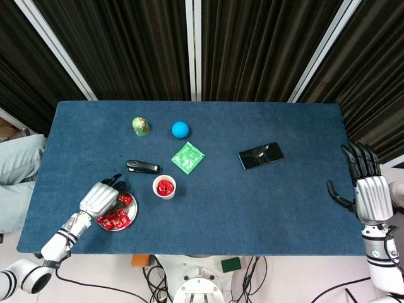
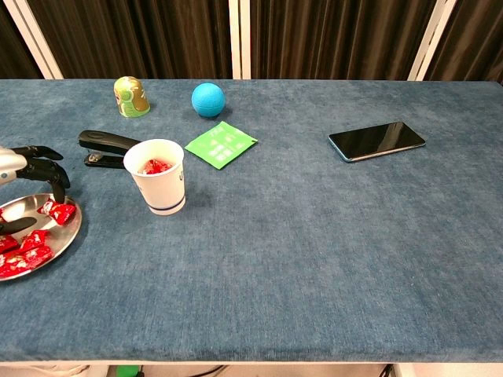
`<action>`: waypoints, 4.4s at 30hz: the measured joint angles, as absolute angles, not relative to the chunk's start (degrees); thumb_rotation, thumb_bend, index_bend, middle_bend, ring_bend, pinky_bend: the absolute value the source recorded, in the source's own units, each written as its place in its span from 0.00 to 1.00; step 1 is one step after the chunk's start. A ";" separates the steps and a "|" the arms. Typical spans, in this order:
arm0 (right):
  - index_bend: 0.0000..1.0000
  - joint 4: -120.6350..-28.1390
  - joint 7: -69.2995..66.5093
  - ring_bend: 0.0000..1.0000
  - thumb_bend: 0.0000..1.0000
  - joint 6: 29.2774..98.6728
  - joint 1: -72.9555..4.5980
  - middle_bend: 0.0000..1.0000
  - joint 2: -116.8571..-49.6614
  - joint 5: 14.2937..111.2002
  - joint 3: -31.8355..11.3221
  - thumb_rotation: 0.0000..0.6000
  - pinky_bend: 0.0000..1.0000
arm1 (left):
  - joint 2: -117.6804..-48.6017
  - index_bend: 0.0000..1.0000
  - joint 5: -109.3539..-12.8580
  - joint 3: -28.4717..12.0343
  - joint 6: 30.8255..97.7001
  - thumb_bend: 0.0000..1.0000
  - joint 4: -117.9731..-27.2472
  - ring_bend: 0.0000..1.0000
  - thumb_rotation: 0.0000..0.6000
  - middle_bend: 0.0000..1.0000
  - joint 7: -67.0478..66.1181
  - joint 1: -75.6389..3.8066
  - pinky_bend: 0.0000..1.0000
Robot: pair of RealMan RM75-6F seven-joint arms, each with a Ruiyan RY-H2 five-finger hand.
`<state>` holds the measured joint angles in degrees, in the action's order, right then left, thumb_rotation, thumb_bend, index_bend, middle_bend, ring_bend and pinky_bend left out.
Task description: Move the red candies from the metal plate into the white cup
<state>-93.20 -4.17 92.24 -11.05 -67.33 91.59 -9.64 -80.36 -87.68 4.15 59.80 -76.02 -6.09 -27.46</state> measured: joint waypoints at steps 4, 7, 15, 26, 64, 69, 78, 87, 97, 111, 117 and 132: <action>0.00 -93.30 -4.00 0.00 0.38 92.40 -10.95 0.00 -67.28 91.60 -9.63 1.00 0.00 | -80.65 0.40 -87.61 4.27 59.42 0.35 -75.81 0.07 1.00 0.23 -6.30 -27.50 0.27; 0.00 -93.27 -4.00 0.00 0.38 92.40 -10.90 0.00 -67.24 91.41 -9.68 1.00 0.00 | -80.73 0.41 -87.74 4.31 59.42 0.35 -75.79 0.07 1.00 0.23 -6.17 -27.51 0.27; 0.00 -93.13 -3.95 0.00 0.38 92.26 -10.97 0.00 -67.41 91.39 -9.66 1.00 0.00 | -81.37 0.42 -87.56 4.17 58.82 0.35 -74.94 0.07 1.00 0.23 -6.47 -27.75 0.27; 0.00 -92.65 -4.28 0.00 0.38 92.14 -10.93 0.00 -67.56 91.09 -9.67 1.00 0.00 | -81.82 0.53 -87.25 3.77 58.86 0.37 -74.65 0.07 1.00 0.23 -5.76 -27.82 0.27; 0.00 -91.28 -6.11 0.00 0.38 92.38 -10.79 0.00 -67.57 90.85 -9.79 1.00 0.00 | -76.90 0.58 -85.92 -6.07 60.04 0.38 -90.40 0.07 1.00 0.24 -0.70 -35.28 0.27; 0.00 -90.93 -6.95 0.00 0.38 92.25 -10.69 0.00 -67.44 90.63 -9.72 1.00 0.00 | -80.15 0.58 -84.39 -6.53 58.22 0.38 -88.92 0.07 1.00 0.24 -2.66 -36.96 0.27; 0.00 -90.41 -7.95 0.00 0.38 92.31 -10.55 0.00 -67.19 90.28 -9.86 1.00 0.00 | -82.41 0.50 -82.58 -6.15 56.47 0.37 -86.96 0.07 1.00 0.24 -4.19 -38.25 0.27; 0.00 -90.18 -7.98 0.00 0.38 91.96 -10.78 0.00 -67.64 90.34 -9.75 1.00 0.00 | -81.89 0.28 -82.89 -5.46 56.98 0.36 -87.24 0.07 1.00 0.24 -3.93 -38.24 0.27; 0.00 -90.58 -7.67 0.00 0.38 92.09 -10.84 0.00 -67.30 90.46 -9.91 1.00 0.00 | -77.55 0.30 -84.36 -4.74 61.45 0.34 -91.97 0.07 1.00 0.24 -3.68 -36.01 0.27; 0.00 -89.60 -8.23 0.00 0.38 91.54 -11.31 0.00 -67.99 90.45 -9.83 1.00 0.00 | -68.06 0.31 -87.56 3.81 71.44 0.30 -93.75 0.07 1.00 0.24 -3.90 -23.52 0.27; 0.00 -89.94 -8.09 0.00 0.38 91.89 -11.09 0.00 -67.52 90.42 -9.89 1.00 0.00 | -70.40 0.32 -87.80 5.64 73.65 0.28 -89.21 0.07 1.00 0.24 -0.23 -19.62 0.27; 0.00 -90.09 -7.24 0.00 0.38 91.80 -11.05 0.00 -67.78 90.73 -9.51 1.00 0.00 | -73.24 0.37 -86.89 7.20 71.87 0.28 -85.60 0.07 1.00 0.24 2.72 -16.18 0.27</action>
